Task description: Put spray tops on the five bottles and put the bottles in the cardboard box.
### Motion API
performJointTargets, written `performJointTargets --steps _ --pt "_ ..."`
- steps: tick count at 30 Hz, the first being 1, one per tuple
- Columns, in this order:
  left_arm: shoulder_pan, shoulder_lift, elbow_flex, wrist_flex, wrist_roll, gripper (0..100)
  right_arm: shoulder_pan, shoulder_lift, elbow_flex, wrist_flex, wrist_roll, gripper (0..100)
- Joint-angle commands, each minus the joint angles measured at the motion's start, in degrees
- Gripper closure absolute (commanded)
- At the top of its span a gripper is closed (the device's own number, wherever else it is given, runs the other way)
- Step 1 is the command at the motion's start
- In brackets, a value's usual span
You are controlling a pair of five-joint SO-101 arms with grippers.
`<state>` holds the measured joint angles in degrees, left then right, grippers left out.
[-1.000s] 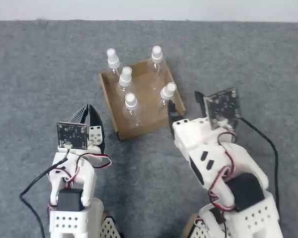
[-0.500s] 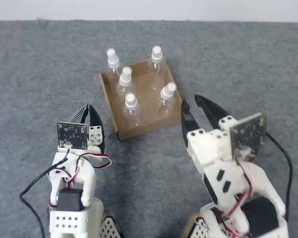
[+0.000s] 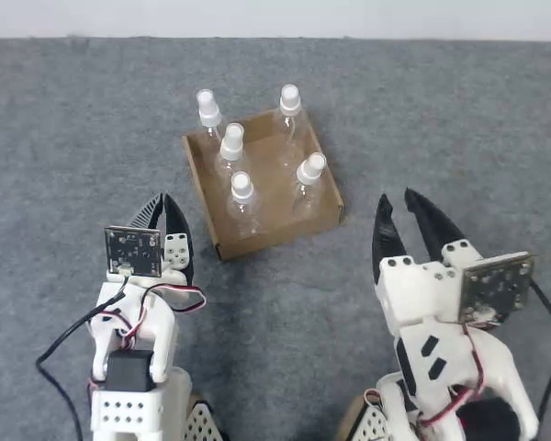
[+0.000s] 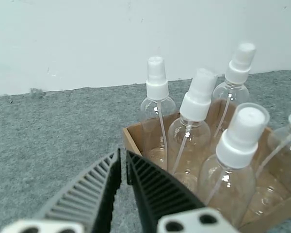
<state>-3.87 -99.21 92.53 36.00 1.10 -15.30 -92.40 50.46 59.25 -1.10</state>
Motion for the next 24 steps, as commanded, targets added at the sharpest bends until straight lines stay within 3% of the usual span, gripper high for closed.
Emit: performJointTargets --steps 1,6,24 --pt "-0.26 -0.97 -0.31 -1.58 -0.53 99 0.84 -5.05 2.90 0.40 0.79 93.6" --pt "-0.26 -0.97 -0.31 -1.67 -0.53 99 0.92 -12.35 10.29 0.40 5.63 93.8" --pt "-0.26 -0.97 -0.31 -1.58 -0.53 99 0.92 -11.65 28.40 -0.22 5.45 93.5"
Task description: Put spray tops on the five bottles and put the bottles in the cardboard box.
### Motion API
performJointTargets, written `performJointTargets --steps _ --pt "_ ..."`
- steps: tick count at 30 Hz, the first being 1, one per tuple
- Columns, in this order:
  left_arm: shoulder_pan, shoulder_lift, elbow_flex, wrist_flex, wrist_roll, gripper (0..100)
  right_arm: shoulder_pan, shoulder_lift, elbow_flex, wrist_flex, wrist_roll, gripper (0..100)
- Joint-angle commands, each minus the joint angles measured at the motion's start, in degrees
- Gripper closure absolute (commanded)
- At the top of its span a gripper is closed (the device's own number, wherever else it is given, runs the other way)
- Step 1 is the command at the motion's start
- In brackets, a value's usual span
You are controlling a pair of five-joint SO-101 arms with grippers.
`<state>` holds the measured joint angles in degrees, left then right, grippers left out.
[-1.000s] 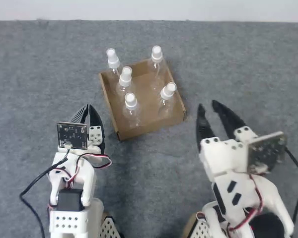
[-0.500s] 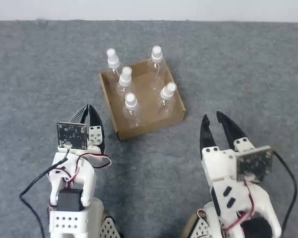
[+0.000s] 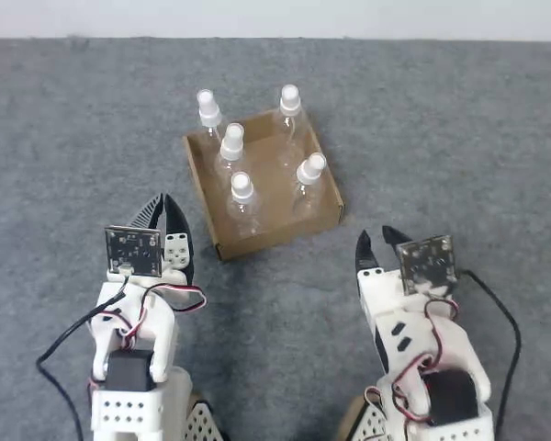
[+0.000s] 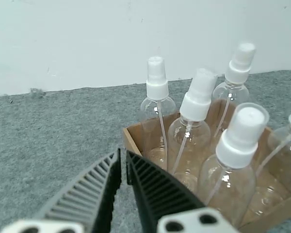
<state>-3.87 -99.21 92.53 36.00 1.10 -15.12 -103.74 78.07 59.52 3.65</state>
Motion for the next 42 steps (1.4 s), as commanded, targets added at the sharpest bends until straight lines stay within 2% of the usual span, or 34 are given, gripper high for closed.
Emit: performJointTargets --steps 1,8,18,32,36,42 --pt "-0.26 -0.97 -0.31 -1.58 -0.53 99 0.75 -0.31 1.93 -0.48 0.53 93.5" --pt "-0.26 -0.97 -0.31 -1.67 -0.53 99 0.75 -0.31 8.79 -0.48 -8.26 93.5" --pt "-0.18 -0.97 -0.31 -1.67 -0.53 99 0.75 -0.31 18.29 -0.48 -8.62 93.5" --pt "0.35 -0.97 -0.31 -1.85 -0.35 99 0.75 -0.22 18.37 5.76 -8.53 93.9" --pt "4.40 -0.97 -0.57 -2.29 -0.53 99 1.10 -0.22 18.37 11.30 -8.26 93.9" --pt "8.88 -0.53 4.44 -2.90 -0.53 99 4.97 -0.22 18.37 11.91 -8.26 93.9"
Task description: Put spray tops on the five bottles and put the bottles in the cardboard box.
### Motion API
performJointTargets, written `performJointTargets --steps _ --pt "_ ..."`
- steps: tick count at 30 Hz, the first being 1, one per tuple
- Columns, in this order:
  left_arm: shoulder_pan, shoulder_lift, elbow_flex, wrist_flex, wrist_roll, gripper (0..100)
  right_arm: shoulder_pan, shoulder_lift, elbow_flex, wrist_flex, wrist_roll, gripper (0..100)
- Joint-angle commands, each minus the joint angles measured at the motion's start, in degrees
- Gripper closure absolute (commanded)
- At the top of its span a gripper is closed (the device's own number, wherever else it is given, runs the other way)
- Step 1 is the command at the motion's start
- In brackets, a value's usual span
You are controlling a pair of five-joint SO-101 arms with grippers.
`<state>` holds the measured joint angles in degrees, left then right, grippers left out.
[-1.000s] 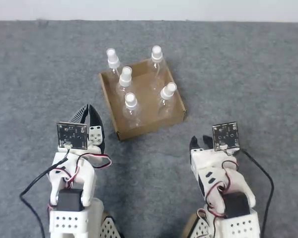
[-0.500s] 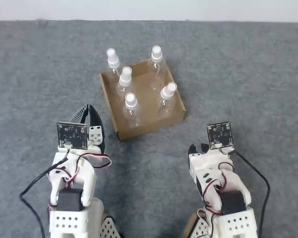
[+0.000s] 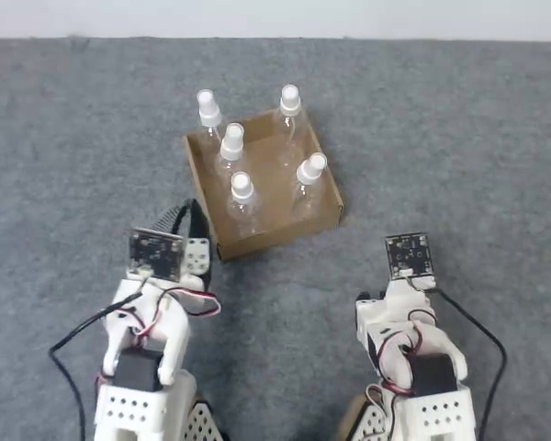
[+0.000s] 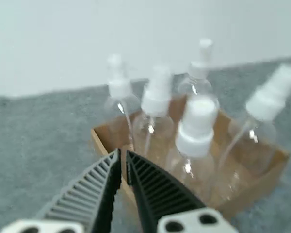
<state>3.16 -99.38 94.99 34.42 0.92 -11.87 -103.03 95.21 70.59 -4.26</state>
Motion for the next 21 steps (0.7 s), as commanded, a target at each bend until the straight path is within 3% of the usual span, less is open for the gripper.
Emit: performJointTargets --steps 1,11,21 --pt "1.49 -0.53 1.80 0.18 -0.35 99 1.89 -0.92 1.23 1.01 -0.35 93.9" --pt "-6.51 -0.70 1.80 16.79 -0.26 99 4.97 -0.92 1.23 2.59 -0.70 93.9" --pt "-12.75 -0.70 1.80 18.37 0.00 99 5.23 -0.92 1.23 2.51 -0.35 93.9"
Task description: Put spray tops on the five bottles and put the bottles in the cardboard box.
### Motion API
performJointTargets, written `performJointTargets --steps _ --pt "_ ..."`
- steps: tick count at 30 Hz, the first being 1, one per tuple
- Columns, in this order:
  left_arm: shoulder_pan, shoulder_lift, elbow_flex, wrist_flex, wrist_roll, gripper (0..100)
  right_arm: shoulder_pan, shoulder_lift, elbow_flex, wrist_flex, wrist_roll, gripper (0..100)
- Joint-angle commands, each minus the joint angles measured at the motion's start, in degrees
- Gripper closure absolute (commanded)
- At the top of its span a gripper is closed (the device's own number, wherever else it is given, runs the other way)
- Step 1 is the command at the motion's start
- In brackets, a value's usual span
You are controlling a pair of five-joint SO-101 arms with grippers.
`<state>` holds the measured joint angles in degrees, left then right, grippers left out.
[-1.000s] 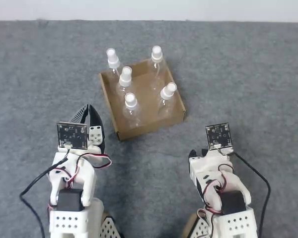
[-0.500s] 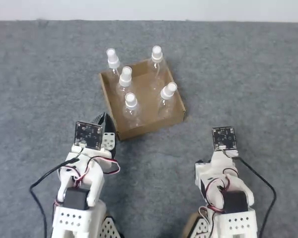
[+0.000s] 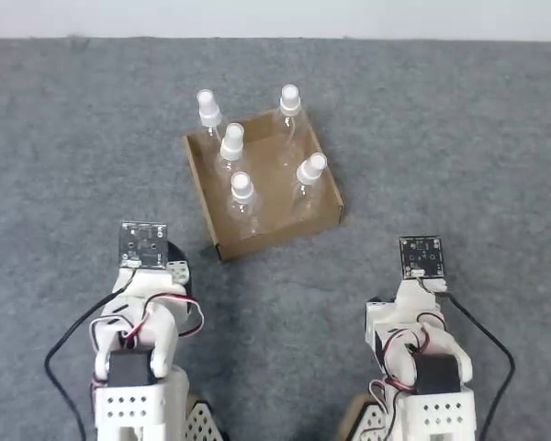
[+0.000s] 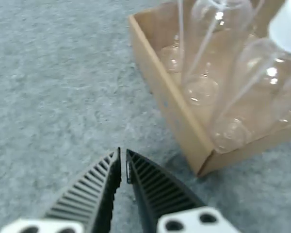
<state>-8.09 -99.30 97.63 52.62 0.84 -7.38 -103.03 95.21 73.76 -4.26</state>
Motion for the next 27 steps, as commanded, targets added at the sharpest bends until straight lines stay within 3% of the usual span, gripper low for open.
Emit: performJointTargets --steps 1,27 --pt "-1.67 -0.79 -0.84 0.18 0.09 99 0.75 -0.92 1.23 -0.66 -0.35 93.9" --pt "-1.67 -0.70 -0.84 2.73 0.09 99 0.57 -0.92 1.23 -0.66 -0.35 93.9"
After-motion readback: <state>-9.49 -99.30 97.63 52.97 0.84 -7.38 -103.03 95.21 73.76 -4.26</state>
